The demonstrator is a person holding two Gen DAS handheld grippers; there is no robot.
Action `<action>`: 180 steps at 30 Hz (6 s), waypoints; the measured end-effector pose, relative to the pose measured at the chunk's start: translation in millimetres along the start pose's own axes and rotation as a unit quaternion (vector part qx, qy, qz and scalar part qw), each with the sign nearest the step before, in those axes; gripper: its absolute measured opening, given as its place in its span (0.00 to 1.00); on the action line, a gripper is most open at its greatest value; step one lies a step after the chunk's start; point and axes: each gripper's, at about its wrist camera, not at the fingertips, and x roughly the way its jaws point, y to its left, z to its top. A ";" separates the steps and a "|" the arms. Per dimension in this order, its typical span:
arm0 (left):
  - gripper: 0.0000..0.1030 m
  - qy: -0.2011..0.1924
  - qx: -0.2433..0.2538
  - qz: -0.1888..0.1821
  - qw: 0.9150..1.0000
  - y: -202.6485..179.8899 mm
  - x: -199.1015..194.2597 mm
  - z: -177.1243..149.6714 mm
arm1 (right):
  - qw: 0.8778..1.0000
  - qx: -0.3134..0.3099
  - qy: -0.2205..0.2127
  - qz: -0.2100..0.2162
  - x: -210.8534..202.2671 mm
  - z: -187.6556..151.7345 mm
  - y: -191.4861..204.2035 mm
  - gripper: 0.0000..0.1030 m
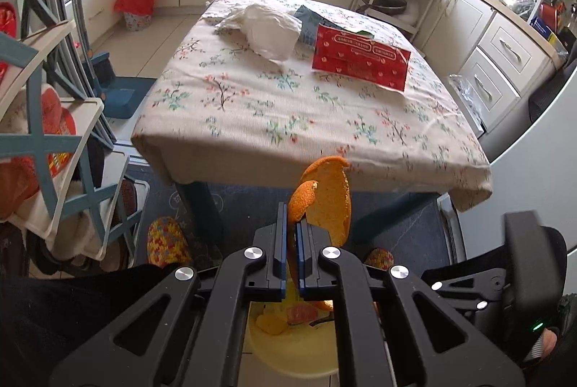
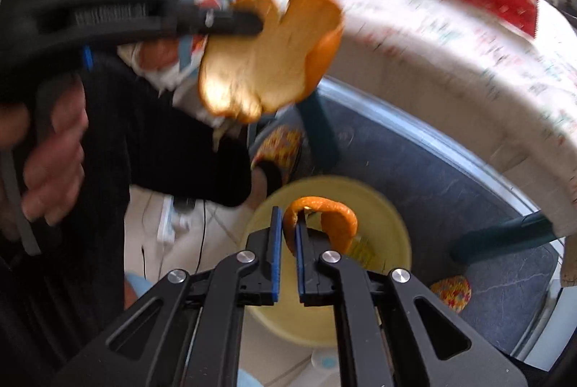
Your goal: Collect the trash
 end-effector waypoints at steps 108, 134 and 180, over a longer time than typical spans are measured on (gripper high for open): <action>0.79 -0.068 -0.109 0.008 0.992 32.6 63.4 180.1 | 0.957 0.082 -0.222 -0.169 -98.8 166.4 -172.0 0.72; 0.13 0.055 -0.100 0.012 0.993 46.7 155.6 205.6 | 0.996 0.006 -0.073 -0.059 -47.6 174.3 -144.9 0.72; 0.02 -0.012 0.004 0.010 1.000 17.1 86.5 164.3 | 0.988 0.028 -0.150 -0.029 -81.2 148.6 -127.9 0.03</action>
